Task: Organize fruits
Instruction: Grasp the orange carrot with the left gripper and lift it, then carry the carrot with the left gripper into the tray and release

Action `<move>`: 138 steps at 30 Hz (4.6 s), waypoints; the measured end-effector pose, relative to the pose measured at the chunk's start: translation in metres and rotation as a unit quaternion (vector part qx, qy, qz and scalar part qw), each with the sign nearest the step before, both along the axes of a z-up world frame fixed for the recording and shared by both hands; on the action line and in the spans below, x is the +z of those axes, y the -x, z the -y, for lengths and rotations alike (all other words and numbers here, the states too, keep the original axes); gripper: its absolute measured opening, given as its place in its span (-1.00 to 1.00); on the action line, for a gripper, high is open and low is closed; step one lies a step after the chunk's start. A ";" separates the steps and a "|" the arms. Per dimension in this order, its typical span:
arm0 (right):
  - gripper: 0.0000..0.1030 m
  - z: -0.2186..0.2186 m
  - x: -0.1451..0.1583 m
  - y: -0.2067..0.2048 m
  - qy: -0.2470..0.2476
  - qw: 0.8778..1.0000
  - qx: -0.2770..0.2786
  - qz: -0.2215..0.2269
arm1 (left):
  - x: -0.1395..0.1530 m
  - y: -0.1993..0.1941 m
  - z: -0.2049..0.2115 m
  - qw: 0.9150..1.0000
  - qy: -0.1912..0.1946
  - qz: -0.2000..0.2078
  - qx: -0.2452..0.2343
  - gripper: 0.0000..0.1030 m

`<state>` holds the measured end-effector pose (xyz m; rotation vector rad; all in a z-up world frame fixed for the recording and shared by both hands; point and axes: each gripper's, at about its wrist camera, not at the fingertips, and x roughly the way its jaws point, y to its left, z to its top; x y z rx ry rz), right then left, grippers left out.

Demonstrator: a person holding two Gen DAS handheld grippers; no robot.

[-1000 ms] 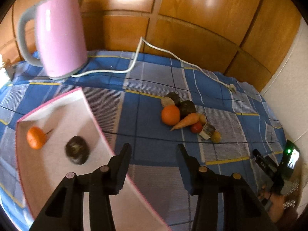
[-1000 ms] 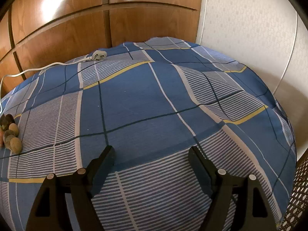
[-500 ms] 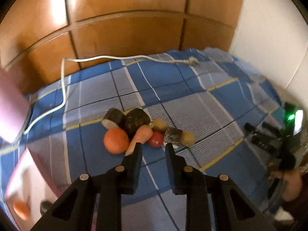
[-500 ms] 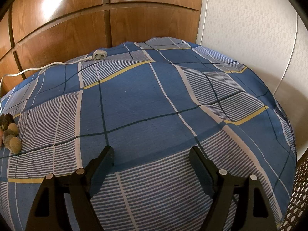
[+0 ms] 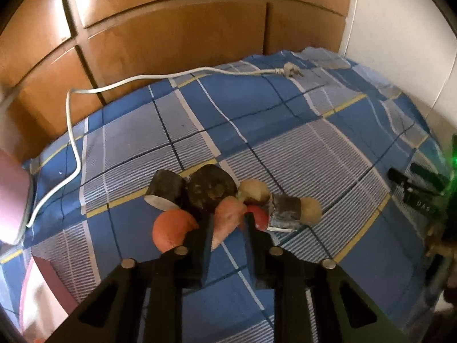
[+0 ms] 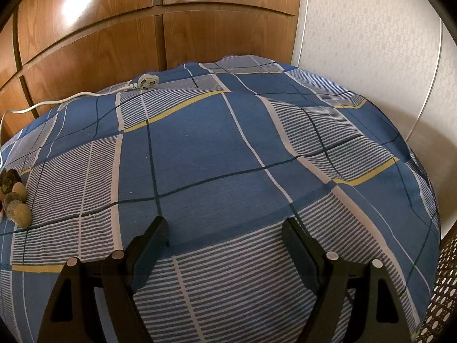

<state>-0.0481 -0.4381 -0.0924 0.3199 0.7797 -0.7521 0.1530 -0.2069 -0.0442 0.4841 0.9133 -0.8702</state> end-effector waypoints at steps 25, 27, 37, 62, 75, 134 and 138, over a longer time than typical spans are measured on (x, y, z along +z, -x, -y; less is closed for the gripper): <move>0.62 0.000 0.000 -0.001 0.001 1.000 0.000 -0.001 | 0.000 -0.005 -0.002 1.000 0.005 -0.018 0.025 -0.39; 0.62 0.000 0.000 -0.001 0.001 1.000 -0.001 -0.001 | 0.000 -0.008 0.000 0.999 0.007 -0.021 0.025 -0.39; 0.63 -0.001 0.000 -0.001 0.001 1.000 0.000 -0.001 | -0.004 -0.008 0.010 0.999 0.010 -0.038 0.019 -0.59; 0.63 -0.001 0.000 -0.002 0.001 1.000 -0.001 -0.001 | -0.025 0.110 -0.046 0.996 0.028 -0.048 0.076 -0.55; 0.63 -0.001 0.000 -0.002 0.001 1.000 -0.001 0.000 | -0.026 0.118 -0.055 0.994 0.055 -0.032 0.087 -0.60; 0.63 -0.004 -0.001 -0.004 0.000 1.000 -0.001 -0.003 | 0.005 0.001 -0.301 0.878 0.117 -0.032 0.463 -0.56; 0.63 -0.003 -0.001 -0.004 0.000 1.000 -0.001 -0.003 | 0.009 0.007 -0.299 0.877 0.112 -0.010 0.466 -0.32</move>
